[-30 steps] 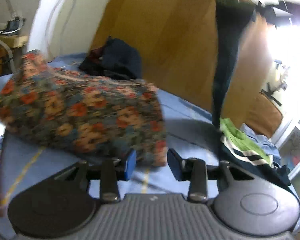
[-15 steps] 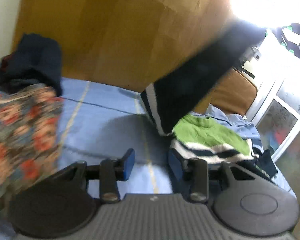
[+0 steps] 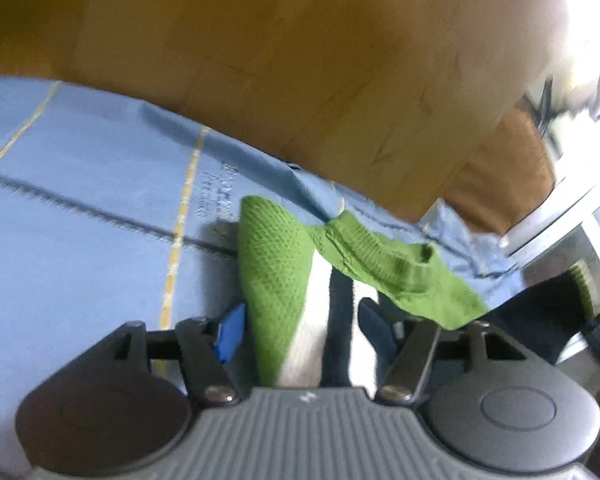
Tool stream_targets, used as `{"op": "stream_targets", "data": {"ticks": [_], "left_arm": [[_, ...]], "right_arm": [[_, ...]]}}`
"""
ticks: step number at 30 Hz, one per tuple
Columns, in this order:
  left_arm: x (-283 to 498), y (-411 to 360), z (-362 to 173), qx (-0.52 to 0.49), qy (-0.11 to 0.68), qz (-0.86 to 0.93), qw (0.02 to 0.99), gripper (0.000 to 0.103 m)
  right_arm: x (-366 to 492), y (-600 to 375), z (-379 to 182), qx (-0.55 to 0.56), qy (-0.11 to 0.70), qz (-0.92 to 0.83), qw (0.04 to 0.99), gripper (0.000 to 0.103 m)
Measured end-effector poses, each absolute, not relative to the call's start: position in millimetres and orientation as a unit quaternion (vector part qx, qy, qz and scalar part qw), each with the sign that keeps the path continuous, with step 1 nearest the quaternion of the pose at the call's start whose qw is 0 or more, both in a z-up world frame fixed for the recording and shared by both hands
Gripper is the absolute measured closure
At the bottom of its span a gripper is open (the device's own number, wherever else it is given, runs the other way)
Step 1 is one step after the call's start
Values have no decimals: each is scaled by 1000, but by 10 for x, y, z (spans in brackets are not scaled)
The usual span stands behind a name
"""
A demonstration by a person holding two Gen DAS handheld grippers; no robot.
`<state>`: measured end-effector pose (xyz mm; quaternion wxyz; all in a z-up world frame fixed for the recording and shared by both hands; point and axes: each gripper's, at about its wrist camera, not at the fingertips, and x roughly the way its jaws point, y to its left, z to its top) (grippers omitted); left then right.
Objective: Fold small clothes
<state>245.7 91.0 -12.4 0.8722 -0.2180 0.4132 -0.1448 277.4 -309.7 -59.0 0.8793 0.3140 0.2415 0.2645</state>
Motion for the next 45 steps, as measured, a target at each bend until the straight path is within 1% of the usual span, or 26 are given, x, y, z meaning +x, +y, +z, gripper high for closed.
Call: {"op": "stream_targets", "data": {"ticks": [1,2,6,8,9,11,12,13,14,15,18,19,21,23,24,25,28,30,31,32,33,34,36,39,41,45], "left_arm": [[2482,835,-129,-193,414,-139,879,90],[2486,805,-116,-186,411,-140,882,90],[2338,1032,79,-227,322,-130,910,91],[2287,1139,37,-251,312,-126,908,91],[2294,1141,-18,-248,317,-119,908,91],[2338,1070,-170,-224,335,-102,910,91],[2368,1020,-253,-211,348,-90,909,88],[2389,970,-330,-199,365,-75,907,82],[2358,942,-354,-192,359,-70,911,80],[2318,921,-329,-181,355,-63,915,79],[2132,974,-157,-168,323,-40,930,78],[2075,1018,-88,-176,305,-29,935,78],[1971,1075,40,-198,276,-27,940,79],[1945,1004,147,-195,265,-48,943,79],[1948,922,177,-186,265,-65,944,79],[1964,826,193,-176,269,-86,943,79],[2035,512,140,-150,289,-137,936,78],[2100,308,17,-127,308,-159,929,78],[2131,217,-64,-118,321,-162,926,78],[2145,139,-164,-112,338,-161,920,78],[2168,75,-270,-106,354,-157,916,79],[2141,55,-339,-99,338,-157,923,79],[2119,11,-355,-82,326,-158,929,78],[2120,-4,-350,-86,331,-157,927,78],[2077,75,-282,-98,334,-162,923,75],[1906,369,-74,-141,301,-167,928,71]], "right_arm": [[2816,-3102,-588,316,241,268,878,92],[2862,-3112,-580,319,237,273,876,92],[2819,-3193,-412,333,177,311,872,92],[2782,-3221,-407,330,158,307,879,92],[2792,-3212,-453,324,163,295,884,92],[2916,-3142,-676,304,210,247,896,91],[2982,-3081,-816,277,244,211,905,87],[3031,-3019,-945,237,275,168,916,86],[3044,-2989,-1026,201,292,137,925,86],[3023,-3026,-1062,186,296,122,929,85],[2766,-3365,-939,240,263,121,926,85],[2636,-3444,-866,242,249,119,930,85],[2351,-3493,-759,202,230,124,944,84],[2114,-3421,-749,147,239,152,948,72],[2009,-3380,-786,122,249,174,945,57],[1917,-3306,-809,98,256,190,943,47],[1707,-3135,-950,29,265,204,942,35],[1729,-3085,-1087,23,288,200,936,35],[1758,-3088,-1154,29,303,199,932,39],[1778,-3105,-1205,36,314,200,928,53],[1746,-3132,-1201,31,303,200,931,72],[1761,-3176,-1160,37,307,208,928,85],[1795,-3374,-973,67,289,176,939,85],[1903,-3740,-534,123,243,125,954,85],[2013,-3921,-179,162,206,104,959,85],[2223,-3999,604,225,130,97,961,85]]}}
